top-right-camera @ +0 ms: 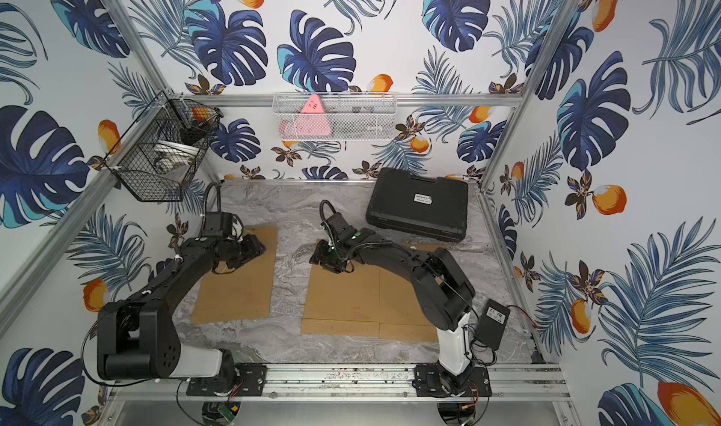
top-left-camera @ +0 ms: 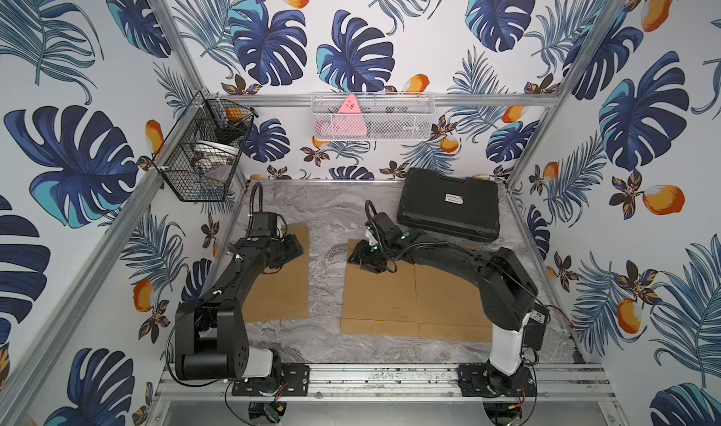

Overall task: Close the mouth of the file bag
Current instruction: Pick up the file bag from the center of the board.

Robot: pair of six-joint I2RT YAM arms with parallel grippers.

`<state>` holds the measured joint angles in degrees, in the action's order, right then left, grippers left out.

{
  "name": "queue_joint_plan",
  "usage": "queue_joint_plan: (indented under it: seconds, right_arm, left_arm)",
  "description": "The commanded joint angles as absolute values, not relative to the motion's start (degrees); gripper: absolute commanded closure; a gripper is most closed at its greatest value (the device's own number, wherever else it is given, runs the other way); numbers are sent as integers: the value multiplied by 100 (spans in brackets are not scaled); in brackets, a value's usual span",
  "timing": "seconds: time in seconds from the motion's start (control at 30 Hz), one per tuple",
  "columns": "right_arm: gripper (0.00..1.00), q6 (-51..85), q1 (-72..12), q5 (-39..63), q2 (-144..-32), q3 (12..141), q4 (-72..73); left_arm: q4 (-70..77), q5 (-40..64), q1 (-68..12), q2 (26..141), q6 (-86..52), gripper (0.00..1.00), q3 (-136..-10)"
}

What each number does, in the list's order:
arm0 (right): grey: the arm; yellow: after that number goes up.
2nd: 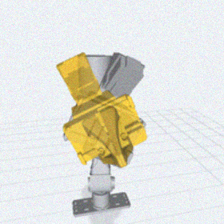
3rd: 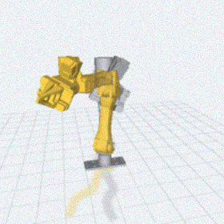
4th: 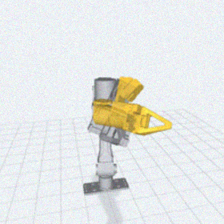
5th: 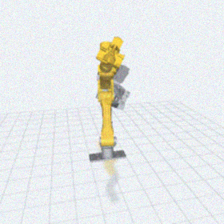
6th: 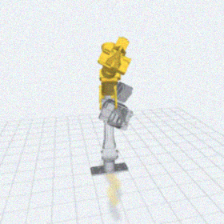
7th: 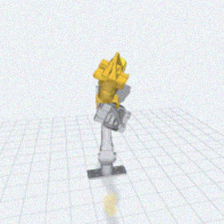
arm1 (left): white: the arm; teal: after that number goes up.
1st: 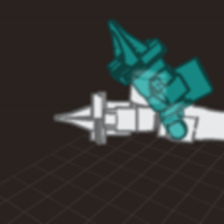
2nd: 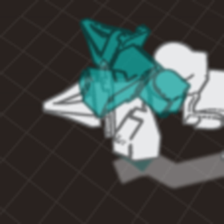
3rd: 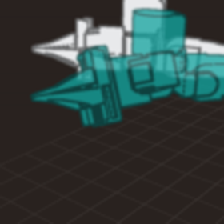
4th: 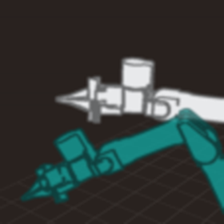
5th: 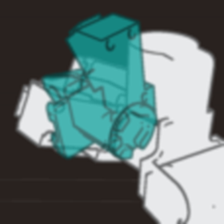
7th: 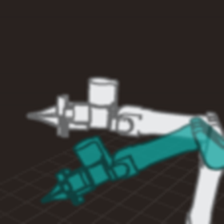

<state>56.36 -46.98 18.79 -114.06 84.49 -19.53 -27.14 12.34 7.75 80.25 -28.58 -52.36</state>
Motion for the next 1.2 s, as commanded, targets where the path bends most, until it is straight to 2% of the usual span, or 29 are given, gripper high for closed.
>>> queue_joint_plan:
  seconds: [0.0, 0.37, 0.63, 0.9, 1.17]
  right_arm:
    - [51, 6353, -4922, 2184, -12019, 8934, -1477]
    - [54, 6973, -5361, 2679, -13533, 10192, -1494]
    - [54, 7126, -5534, 2682, -14023, 10580, -1811]
    - [49, 7212, -5607, 2330, -14041, 10624, -2208]
    - [51, 6920, -5590, 2693, -14280, 10986, -2152]
  left_arm:
    - [-2298, 859, 1070, 7965, -3417, 41, -4990]
    - [-1589, 1064, 1775, 8248, -4005, 43, -4352]
    - [-1082, 1370, 1819, 8430, -4634, 45, -3661]
    - [-644, 1855, 1811, 8499, -4896, 46, -3023]
    - [-298, 2178, 1802, 8547, -4938, 48, -2654]
